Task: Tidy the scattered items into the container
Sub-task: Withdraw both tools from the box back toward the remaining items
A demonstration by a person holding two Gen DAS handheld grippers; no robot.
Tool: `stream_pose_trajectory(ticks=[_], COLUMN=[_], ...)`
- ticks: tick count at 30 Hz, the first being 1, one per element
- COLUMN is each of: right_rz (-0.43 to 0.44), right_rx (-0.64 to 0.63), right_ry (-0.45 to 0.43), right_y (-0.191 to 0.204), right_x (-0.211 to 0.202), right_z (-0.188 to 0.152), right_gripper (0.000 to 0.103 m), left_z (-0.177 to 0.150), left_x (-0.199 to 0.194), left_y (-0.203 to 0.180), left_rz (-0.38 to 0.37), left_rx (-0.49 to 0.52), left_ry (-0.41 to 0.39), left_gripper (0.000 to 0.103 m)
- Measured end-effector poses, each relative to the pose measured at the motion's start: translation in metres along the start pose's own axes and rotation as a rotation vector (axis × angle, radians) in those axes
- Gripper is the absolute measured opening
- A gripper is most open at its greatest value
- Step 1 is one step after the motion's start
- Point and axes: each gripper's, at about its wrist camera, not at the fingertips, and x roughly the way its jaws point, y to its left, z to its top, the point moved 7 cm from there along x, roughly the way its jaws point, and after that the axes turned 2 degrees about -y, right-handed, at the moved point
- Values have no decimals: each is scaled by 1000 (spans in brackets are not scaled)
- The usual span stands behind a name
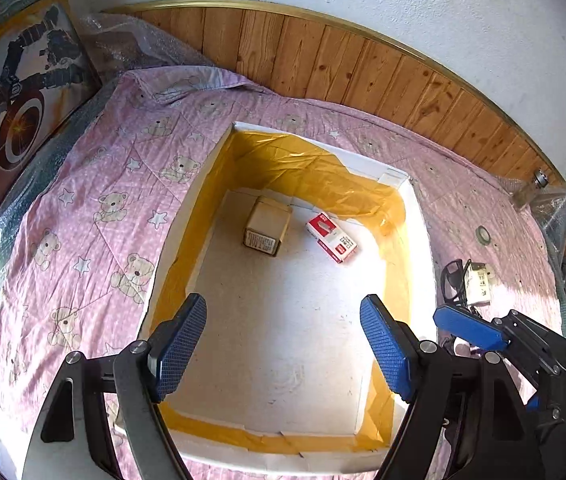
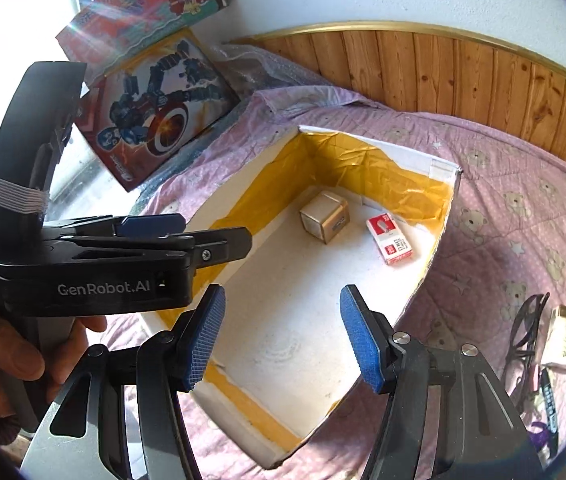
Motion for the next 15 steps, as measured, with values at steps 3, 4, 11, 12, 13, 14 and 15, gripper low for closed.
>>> stream_pose_trajectory(ticks=[3,4,11,12,13,14,15], right_rz=[6,5,-19,-15,-7,-6,-9], right_rx=[-14,-23,-52,-42,-33,-23,-10], right_ry=[-37,-51,-100,-101,-103,-105,-108], right_y=[11,13,13,10,8,4,0], right_x=[-21,-29,-71,-75,-79,-84,-88], right_z=[-17,-24,-77,-83,-90,-96,-102], right_gripper=[63,63,63,63,63,63,63], left_z=[-14,-19,-68,-76,-83,-89,-95], left_x=[-17,-26,-66,-69,-71,-72,-73], left_y=[-10,-12,-40,-44,-48,-53,-58], left_rz=[15,20,-31,-36,-38,-41,-46], left_rx=[19,22,70,76,82,90,99], left_ry=[-39,-59,-114,-113,-112,-110,-105], left_gripper=[80,80,80,80,80,80,80])
